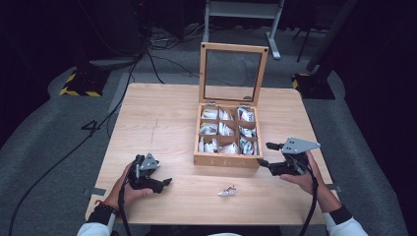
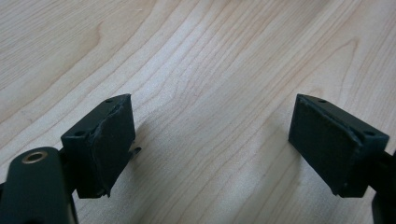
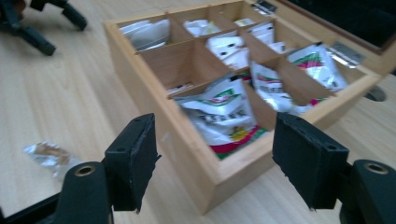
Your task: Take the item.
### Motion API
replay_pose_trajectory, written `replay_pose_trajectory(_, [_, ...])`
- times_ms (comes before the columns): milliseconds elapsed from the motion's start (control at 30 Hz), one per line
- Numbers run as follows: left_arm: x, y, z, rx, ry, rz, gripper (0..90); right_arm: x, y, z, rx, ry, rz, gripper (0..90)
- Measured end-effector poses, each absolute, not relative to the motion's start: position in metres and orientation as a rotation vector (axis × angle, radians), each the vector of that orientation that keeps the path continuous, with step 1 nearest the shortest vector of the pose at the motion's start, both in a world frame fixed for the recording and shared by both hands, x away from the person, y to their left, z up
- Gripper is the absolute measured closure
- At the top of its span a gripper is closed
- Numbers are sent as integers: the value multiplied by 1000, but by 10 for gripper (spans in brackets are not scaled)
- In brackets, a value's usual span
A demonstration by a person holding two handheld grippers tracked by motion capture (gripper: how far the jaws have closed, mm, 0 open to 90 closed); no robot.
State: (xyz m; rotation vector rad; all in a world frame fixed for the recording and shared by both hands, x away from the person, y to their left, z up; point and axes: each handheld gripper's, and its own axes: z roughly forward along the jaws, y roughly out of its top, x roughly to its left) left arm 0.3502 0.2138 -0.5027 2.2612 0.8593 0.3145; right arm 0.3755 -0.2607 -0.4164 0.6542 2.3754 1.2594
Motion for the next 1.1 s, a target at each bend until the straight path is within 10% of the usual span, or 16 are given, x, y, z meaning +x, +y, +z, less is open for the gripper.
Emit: replay_pose_trajectory(1100, [467, 166, -439, 2113, 897, 363, 184, 481, -274, -393, 955, 2245, 1162, 275])
